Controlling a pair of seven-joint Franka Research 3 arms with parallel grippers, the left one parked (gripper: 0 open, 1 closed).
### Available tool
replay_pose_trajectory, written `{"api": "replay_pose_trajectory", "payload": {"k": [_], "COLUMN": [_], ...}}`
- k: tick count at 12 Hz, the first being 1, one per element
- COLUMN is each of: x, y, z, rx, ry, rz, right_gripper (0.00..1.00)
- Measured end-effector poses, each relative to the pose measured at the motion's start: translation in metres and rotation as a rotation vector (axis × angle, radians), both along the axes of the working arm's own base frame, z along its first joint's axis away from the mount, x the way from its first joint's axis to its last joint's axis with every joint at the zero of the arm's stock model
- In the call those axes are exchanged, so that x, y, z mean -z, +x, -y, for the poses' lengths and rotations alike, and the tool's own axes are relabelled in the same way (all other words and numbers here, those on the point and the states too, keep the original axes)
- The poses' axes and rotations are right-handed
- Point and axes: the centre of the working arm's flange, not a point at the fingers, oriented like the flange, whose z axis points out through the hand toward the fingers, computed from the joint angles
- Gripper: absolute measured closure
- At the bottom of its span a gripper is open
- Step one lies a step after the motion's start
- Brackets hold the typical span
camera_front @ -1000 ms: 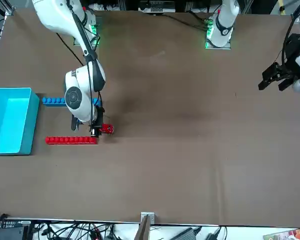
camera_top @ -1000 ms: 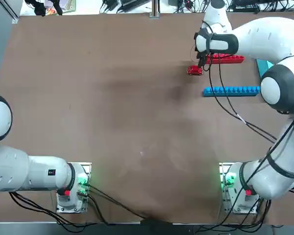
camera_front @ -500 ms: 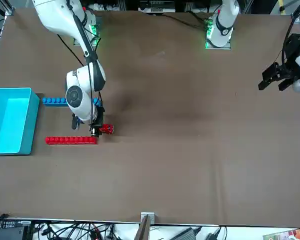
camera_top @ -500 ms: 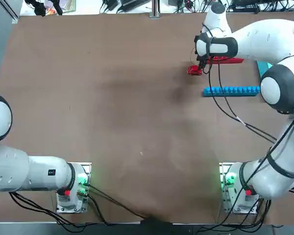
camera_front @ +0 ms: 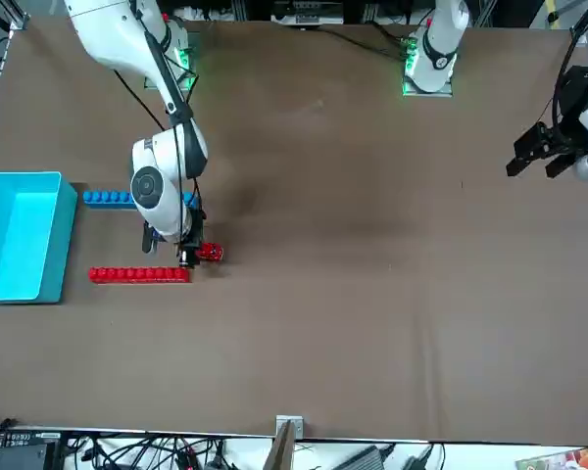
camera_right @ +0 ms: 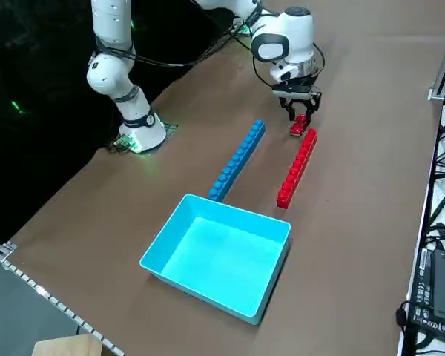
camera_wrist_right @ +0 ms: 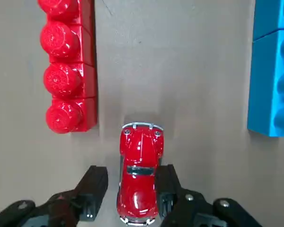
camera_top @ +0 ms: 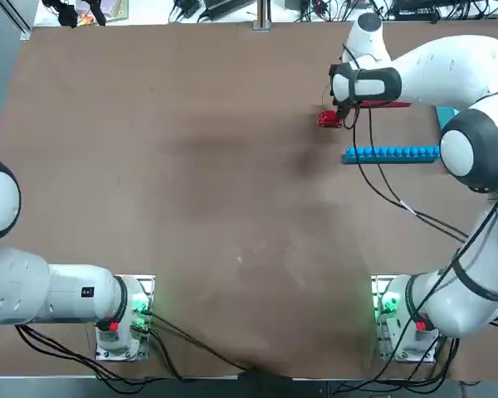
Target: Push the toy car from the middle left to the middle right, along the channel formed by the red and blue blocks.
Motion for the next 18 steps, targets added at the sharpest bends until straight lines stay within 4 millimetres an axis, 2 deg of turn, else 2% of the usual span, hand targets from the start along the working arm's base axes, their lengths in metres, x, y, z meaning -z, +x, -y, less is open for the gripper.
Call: {"api": "replay_pose_trajectory", "payload": {"k": [5,7,9,13,18], "x": [0.011,0.014,0.017,0.016,0.016], "y": [-0.003,-0.004,-0.005,-0.006,-0.010], "z": [0.001,0.002,0.001,-0.003,-0.022], "rx": [0.012,0.014,0.017,0.030,0.021], "ry": [0.001,-0.001,-0.002,0.000,0.008], "rz": [0.006,0.002,-0.002,0.002,0.021], "right_gripper": [0.41,0.45,0.56,0.56,0.56]}}
